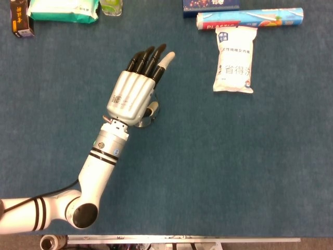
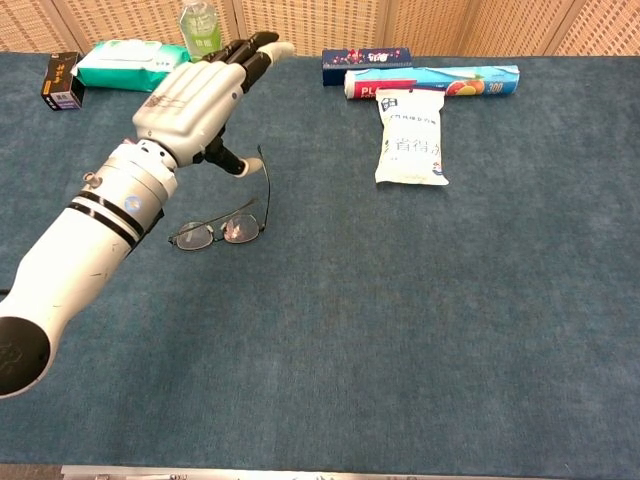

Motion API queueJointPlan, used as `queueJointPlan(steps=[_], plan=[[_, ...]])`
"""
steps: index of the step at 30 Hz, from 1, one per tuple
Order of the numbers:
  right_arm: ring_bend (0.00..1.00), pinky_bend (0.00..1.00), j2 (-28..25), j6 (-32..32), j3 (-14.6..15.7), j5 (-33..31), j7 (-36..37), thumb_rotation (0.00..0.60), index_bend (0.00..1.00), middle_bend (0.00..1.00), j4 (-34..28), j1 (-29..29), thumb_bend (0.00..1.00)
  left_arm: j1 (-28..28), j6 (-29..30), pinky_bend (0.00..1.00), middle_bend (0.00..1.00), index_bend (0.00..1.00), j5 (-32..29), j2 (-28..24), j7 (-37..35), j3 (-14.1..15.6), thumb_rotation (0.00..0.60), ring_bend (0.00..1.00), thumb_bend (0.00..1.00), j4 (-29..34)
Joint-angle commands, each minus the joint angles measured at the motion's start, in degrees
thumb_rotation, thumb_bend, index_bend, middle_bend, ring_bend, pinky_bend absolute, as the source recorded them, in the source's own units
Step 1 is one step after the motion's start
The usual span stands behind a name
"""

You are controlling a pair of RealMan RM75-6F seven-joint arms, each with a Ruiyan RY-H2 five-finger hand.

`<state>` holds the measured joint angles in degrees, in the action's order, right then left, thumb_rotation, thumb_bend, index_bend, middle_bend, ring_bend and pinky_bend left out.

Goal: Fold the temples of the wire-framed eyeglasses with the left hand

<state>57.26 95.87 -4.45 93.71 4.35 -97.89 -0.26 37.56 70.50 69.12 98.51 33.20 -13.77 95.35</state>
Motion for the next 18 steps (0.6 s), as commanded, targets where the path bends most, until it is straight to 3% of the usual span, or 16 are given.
queueJointPlan(steps=[1, 18], plan=[[0.23, 0.41, 0.0, 0.0, 0.0, 0.0, 0.0, 0.6, 0.47, 0.37, 0.0, 0.0, 0.47, 0.3, -0.1, 0.1, 0.0, 0.0, -0.7, 0.5, 0.1, -0.3, 0.6, 0.0, 0.16, -0.5], [0.23, 0.41, -0.1, 0.0, 0.0, -0.1, 0.2, 0.6, 0.47, 0.37, 0.1, 0.1, 0.47, 1.6, 0.6, 0.1, 0.0, 0.0, -3.3, 2.8, 0.9, -1.4, 0.6, 0.0, 0.16, -3.9]])
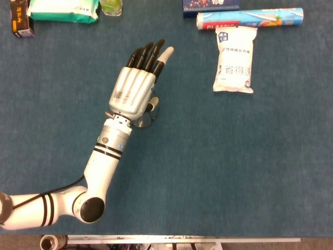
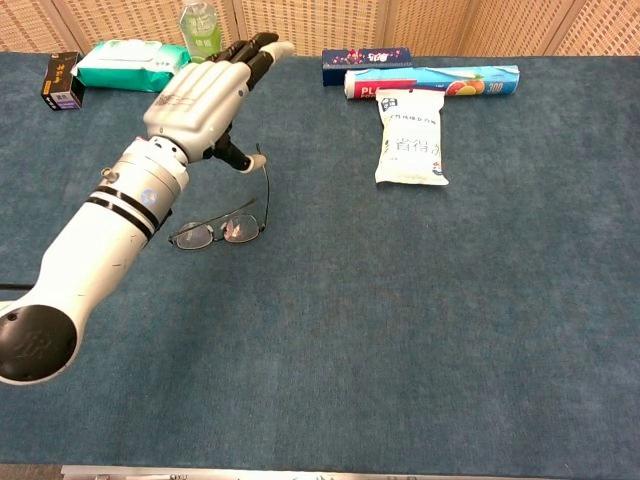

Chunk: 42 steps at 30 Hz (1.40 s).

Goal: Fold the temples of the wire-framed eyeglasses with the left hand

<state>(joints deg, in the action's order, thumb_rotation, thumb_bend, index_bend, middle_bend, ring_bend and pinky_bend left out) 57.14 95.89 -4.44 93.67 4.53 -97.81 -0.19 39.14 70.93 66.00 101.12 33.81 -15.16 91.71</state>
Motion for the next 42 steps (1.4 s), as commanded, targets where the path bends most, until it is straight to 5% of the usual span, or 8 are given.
queueJointPlan(steps=[1, 17, 42], plan=[[0.23, 0.41, 0.0, 0.0, 0.0, 0.0, 0.0, 0.6, 0.47, 0.37, 0.0, 0.0, 0.47, 0.1, 0.3, 0.1, 0.0, 0.0, -0.3, 0.2, 0.5, 0.0, 0.6, 0.0, 0.16, -0.4], [0.23, 0.41, 0.1, -0.1, 0.1, 0.0, -0.1, 0.6, 0.47, 0.37, 0.1, 0.0, 0.47, 0.0, 1.2, 0.1, 0.0, 0.0, -0.5, -0.6, 0.5, 0.3, 0.6, 0.0, 0.16, 3.1], [0.23, 0.41, -0.4, 0.2, 0.0, -0.1, 0.7, 0.6, 0.47, 0.37, 0.0, 0.2, 0.47, 1.9, 1.8, 0.1, 0.0, 0.0, -1.9, 2.0, 2.7, -0.3, 0.6, 0.0, 0.16, 0.3]])
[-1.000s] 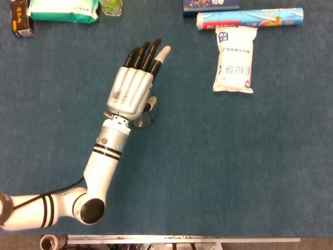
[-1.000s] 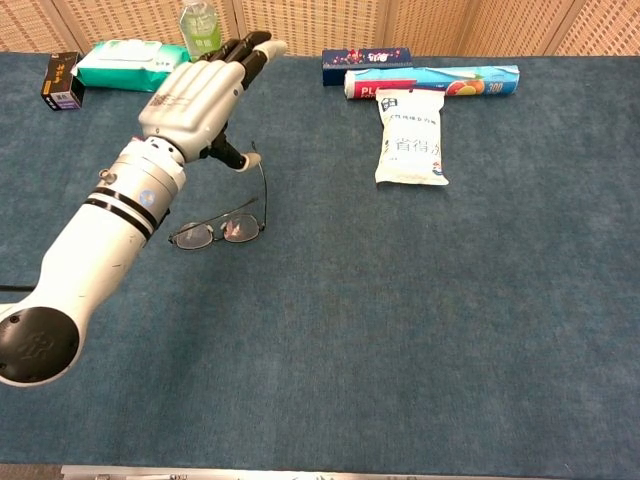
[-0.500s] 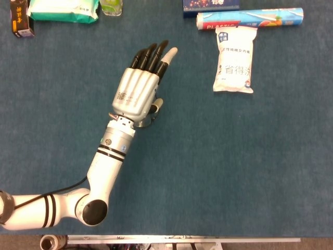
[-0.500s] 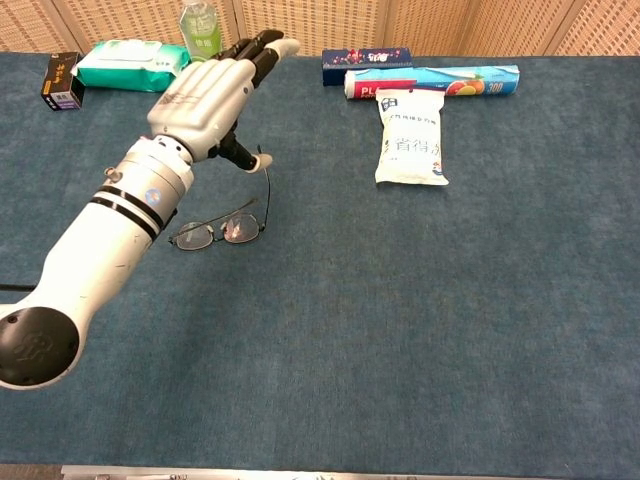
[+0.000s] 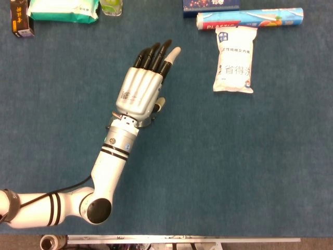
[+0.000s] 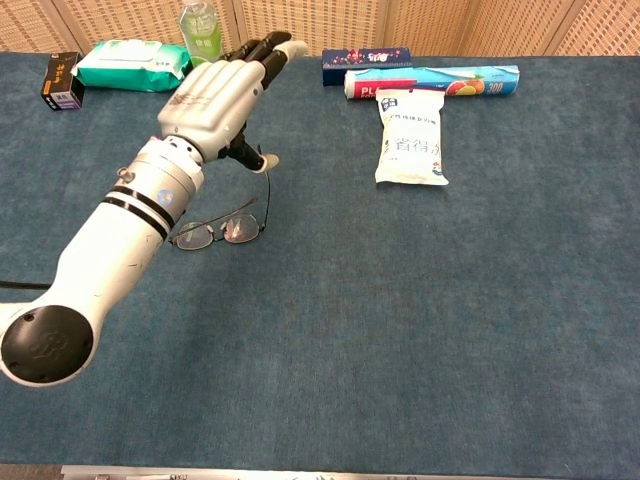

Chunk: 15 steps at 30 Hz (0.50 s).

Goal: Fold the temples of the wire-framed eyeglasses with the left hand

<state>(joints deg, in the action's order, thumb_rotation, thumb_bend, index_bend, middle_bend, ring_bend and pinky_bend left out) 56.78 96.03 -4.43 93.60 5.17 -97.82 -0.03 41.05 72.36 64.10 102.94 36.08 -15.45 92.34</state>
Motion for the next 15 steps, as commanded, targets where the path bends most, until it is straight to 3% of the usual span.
queueJointPlan(steps=[1, 15], plan=[[0.23, 0.41, 0.0, 0.1, 0.0, -0.1, 0.1, 0.6, 0.47, 0.37, 0.1, 0.0, 0.47, 0.0, 0.7, 0.1, 0.0, 0.0, -0.2, 0.3, 0.7, 0.0, 0.6, 0.0, 0.16, -0.6], [0.23, 0.41, 0.1, -0.2, 0.0, -0.2, -0.1, 0.6, 0.47, 0.37, 0.1, 0.0, 0.47, -1.9, 3.1, 0.1, 0.0, 0.0, -0.8, -1.6, 2.4, 1.0, 0.6, 0.0, 0.16, -0.2]])
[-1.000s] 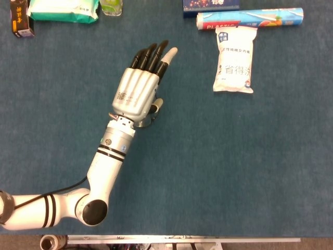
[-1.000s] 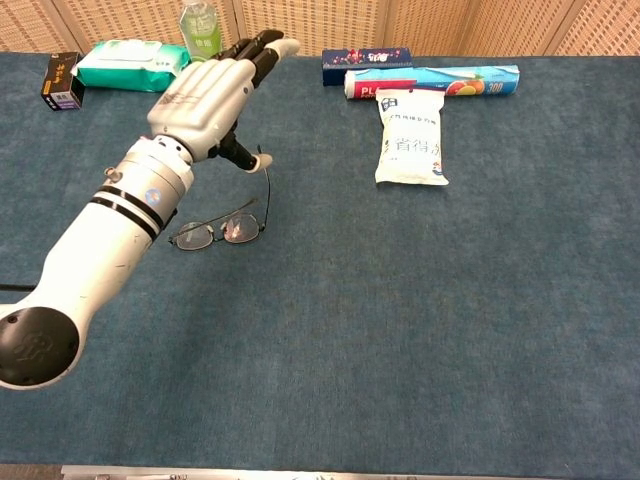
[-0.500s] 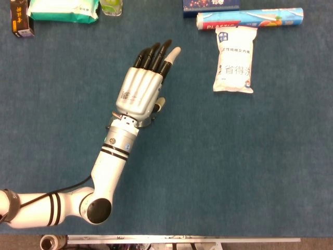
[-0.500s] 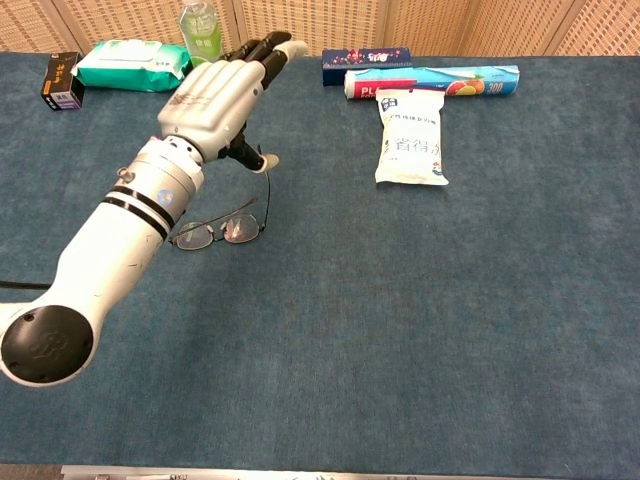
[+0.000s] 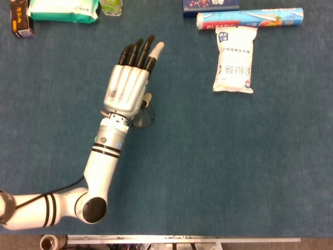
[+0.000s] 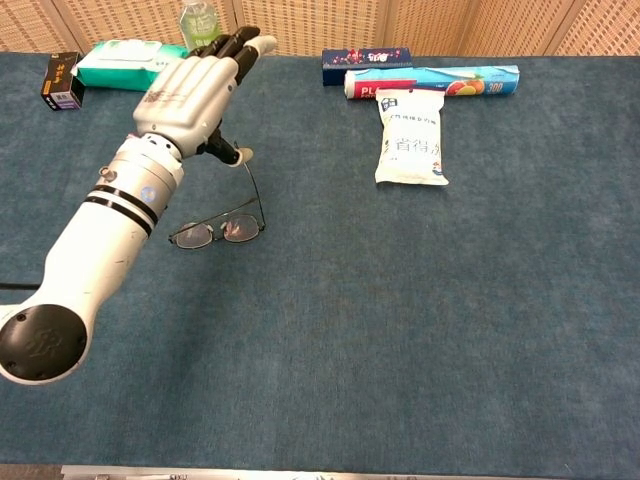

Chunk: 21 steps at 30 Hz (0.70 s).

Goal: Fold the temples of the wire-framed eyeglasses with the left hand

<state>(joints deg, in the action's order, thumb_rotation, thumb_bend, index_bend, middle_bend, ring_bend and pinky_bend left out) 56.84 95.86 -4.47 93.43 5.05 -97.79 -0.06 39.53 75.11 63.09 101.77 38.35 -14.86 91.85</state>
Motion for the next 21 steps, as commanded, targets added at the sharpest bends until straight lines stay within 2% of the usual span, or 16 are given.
queueJointPlan(steps=[1, 10, 21], plan=[[0.23, 0.41, 0.0, 0.0, 0.0, 0.0, 0.0, 0.6, 0.47, 0.37, 0.0, 0.0, 0.47, -0.5, 0.4, 0.1, 0.0, 0.0, 0.3, -0.7, 0.2, 0.6, 0.6, 0.0, 0.16, 0.5], [0.23, 0.41, 0.2, 0.0, 0.1, 0.2, -0.2, 0.6, 0.47, 0.37, 0.1, 0.0, 0.47, -2.9, 1.4, 0.1, 0.0, 0.0, 0.9, -2.5, -0.1, 3.1, 0.6, 0.0, 0.16, 1.7], [0.23, 0.41, 0.1, 0.2, 0.2, 0.4, -0.2, 0.6, 0.47, 0.37, 0.1, 0.1, 0.47, -5.0, 1.5, 0.1, 0.0, 0.0, 1.3, -3.2, -3.2, 4.1, 0.6, 0.0, 0.16, 0.2]])
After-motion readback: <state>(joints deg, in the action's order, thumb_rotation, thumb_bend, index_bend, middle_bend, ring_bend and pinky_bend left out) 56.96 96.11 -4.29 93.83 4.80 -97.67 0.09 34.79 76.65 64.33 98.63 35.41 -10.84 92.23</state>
